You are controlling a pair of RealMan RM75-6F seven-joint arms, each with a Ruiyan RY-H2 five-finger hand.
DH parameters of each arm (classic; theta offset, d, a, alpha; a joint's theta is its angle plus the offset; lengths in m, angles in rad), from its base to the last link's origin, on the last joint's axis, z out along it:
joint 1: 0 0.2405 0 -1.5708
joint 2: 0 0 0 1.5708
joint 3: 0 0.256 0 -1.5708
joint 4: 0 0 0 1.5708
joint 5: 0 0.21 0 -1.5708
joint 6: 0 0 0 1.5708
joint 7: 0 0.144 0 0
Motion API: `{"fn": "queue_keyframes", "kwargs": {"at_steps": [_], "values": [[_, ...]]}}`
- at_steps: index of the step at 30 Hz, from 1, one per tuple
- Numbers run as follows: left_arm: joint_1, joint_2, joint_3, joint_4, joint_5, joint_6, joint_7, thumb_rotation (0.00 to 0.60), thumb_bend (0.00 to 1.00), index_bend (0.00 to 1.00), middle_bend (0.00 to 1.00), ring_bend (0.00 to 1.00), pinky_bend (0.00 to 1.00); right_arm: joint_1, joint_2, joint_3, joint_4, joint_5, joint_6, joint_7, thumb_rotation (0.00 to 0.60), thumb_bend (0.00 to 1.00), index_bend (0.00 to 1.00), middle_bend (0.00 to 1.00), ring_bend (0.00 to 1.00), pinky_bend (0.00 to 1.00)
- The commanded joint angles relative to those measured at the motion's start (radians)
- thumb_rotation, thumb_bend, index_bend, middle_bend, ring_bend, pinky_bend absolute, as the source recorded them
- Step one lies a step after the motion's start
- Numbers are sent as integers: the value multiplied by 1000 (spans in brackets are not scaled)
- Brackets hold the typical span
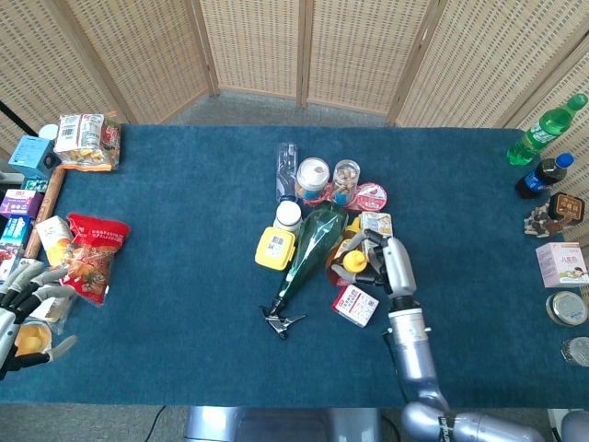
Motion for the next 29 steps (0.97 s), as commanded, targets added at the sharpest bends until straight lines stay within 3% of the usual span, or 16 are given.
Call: {"fn": "queue_keyframes", "kwargs": {"at_steps": [1,14,29], "values": [[-2,-2,0,-2,2,-3,3,600,248,307,205,2,0,-6,65,41,-72,-6,16,-18,600,108,677,1000,1000,1000],[-6,-11,6,-10,16,-8,16,600,248,307,205,3,0,7,242,177,-331,74,11,-40,600,110,677,1000,1000,1000],[-10,-13,8,-2,19,-9,6,600,248,307,205,2,0,30,292,195,-399,118,35,-55,600,109,677,1000,1000,1000]]}}
